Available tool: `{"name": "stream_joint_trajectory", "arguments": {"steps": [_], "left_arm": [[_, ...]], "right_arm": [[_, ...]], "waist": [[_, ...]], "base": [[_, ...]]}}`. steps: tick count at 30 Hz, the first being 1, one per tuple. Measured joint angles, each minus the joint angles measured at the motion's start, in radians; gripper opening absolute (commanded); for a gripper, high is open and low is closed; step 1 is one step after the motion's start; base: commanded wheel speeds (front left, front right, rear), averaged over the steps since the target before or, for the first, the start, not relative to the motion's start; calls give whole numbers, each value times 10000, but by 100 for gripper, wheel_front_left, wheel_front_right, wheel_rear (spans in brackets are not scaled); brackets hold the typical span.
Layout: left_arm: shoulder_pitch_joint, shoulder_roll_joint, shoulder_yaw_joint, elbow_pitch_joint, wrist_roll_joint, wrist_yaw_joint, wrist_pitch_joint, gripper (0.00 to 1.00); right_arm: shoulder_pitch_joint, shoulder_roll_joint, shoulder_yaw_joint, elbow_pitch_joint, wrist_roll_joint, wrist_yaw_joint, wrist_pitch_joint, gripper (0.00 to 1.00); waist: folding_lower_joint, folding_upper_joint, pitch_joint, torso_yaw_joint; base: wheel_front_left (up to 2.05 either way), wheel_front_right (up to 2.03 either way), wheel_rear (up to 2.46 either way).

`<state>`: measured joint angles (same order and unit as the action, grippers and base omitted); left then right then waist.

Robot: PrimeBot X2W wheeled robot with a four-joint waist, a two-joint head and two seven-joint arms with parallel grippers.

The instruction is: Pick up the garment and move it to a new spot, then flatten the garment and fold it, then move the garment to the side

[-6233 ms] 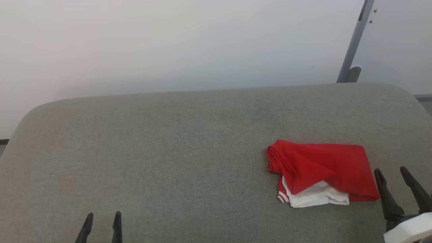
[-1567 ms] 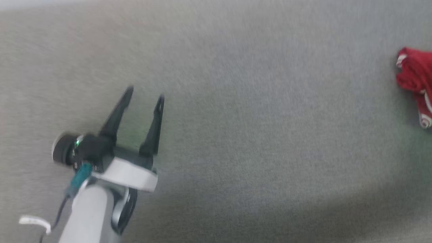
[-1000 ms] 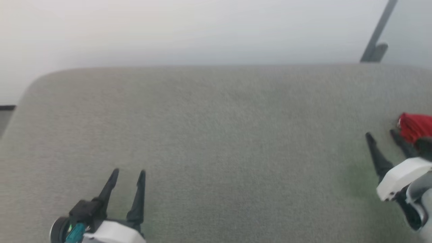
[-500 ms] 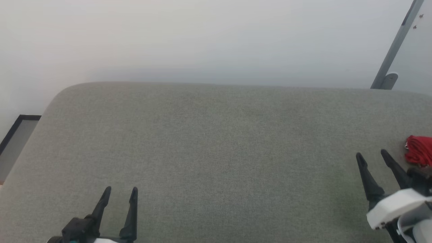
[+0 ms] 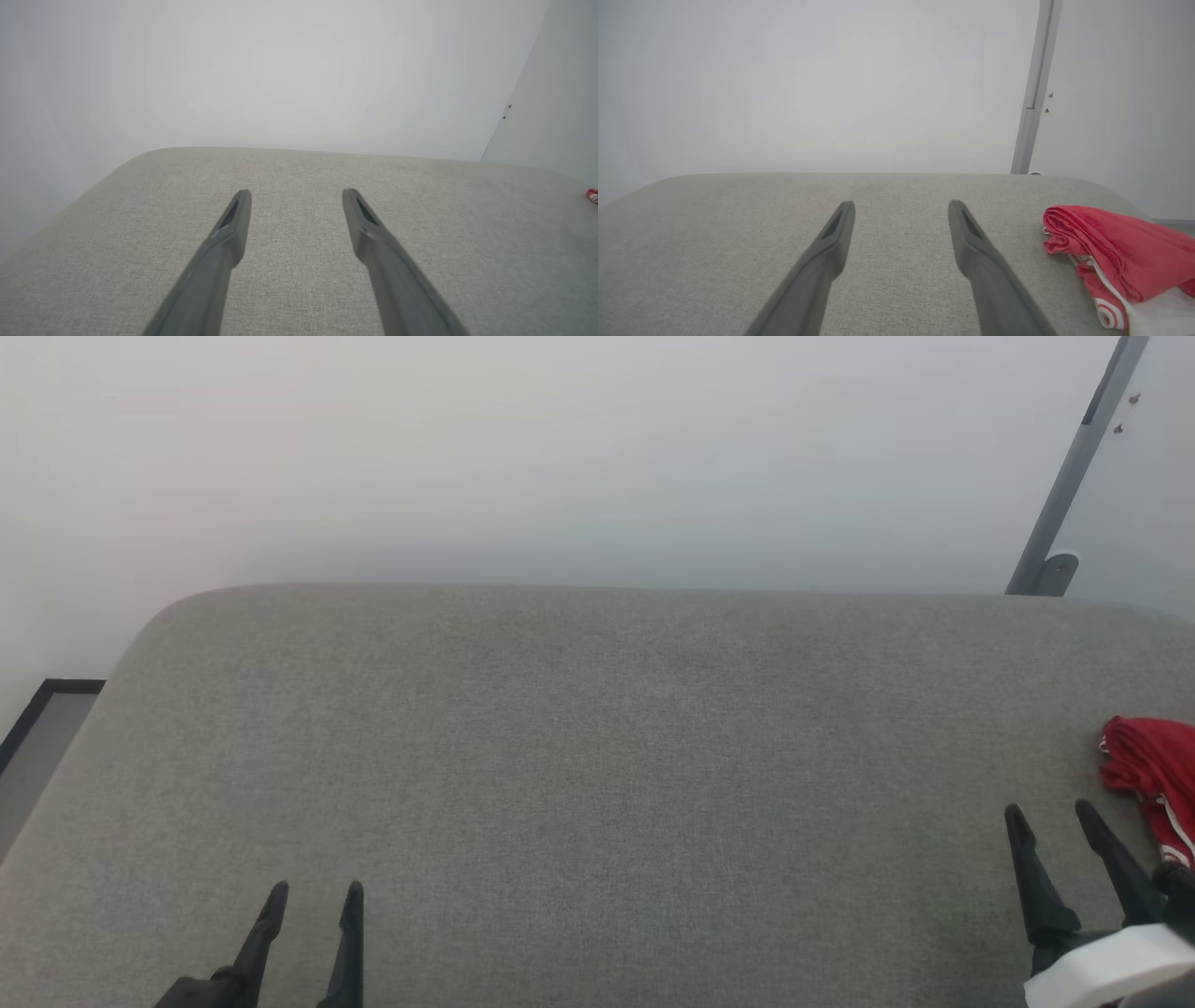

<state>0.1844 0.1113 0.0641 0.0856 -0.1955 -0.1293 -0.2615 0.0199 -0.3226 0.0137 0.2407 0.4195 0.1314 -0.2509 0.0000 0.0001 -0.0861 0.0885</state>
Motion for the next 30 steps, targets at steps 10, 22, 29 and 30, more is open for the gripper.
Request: {"name": "stream_joint_trajectory", "arguments": {"steps": [10,22,29,30], "left_arm": [[186,-6,125,-173,0,0,-2,100],[178,-6,146,-117,-46,0,-2,100],[174,-4,190,-98,-54,0,0,100],[174,-2,188,-86,-54,0,0,100]], "right_arm": [[489,399,-499,-725,-224,0,242,100],[576,556,-545,-953,-238,0,458,100],[577,623,-523,-986,-213,0,477,100],[578,631,-514,-986,-205,0,479,100]], "waist": [[0,0,17,62],[0,0,30,93],[0,0,22,70],[0,0,19,65]], "base": [[0,0,0],[0,0,0],[0,0,0],[0,0,0]]}}
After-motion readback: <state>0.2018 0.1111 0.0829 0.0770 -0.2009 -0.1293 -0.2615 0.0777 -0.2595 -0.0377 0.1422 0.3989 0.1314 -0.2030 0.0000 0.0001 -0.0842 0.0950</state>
